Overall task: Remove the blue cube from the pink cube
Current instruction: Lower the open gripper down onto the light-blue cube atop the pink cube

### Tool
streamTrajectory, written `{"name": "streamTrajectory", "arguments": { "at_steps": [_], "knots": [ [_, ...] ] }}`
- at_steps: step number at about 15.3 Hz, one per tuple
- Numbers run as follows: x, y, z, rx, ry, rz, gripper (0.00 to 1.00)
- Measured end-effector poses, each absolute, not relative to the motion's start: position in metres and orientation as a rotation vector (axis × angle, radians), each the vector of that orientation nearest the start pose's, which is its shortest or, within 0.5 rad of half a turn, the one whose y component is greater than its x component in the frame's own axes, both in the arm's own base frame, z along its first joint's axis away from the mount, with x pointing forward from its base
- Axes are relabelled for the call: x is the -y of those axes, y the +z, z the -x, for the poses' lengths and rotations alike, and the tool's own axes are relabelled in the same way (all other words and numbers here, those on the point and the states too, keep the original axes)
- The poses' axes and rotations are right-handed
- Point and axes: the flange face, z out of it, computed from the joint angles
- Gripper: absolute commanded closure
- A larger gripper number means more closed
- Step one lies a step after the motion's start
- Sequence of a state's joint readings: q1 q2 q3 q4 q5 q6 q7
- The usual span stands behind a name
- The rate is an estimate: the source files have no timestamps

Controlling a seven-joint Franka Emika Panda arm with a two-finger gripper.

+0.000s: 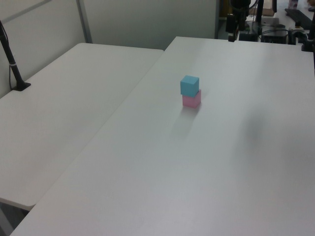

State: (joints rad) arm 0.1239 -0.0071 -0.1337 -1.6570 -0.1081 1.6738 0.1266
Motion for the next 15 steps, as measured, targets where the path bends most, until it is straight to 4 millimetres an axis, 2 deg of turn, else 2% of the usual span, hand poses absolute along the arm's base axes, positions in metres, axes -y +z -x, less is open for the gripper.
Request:
{"name": "streamTrajectory", "arguments": {
  "at_steps": [3,6,9,12,15],
  "knots": [
    [0.013,0.593,-0.563,-0.204,-0.035,3.223,0.0],
    [0.009,0.579,-0.574,-0.202,0.0,3.205,0.0],
    [0.006,0.576,-0.587,-0.205,-0.006,3.193,0.0],
    [0.005,0.576,-0.607,-0.207,-0.037,3.197,0.0],
    [-0.001,0.559,-0.641,-0.203,-0.119,3.183,0.0]
  ]
}}
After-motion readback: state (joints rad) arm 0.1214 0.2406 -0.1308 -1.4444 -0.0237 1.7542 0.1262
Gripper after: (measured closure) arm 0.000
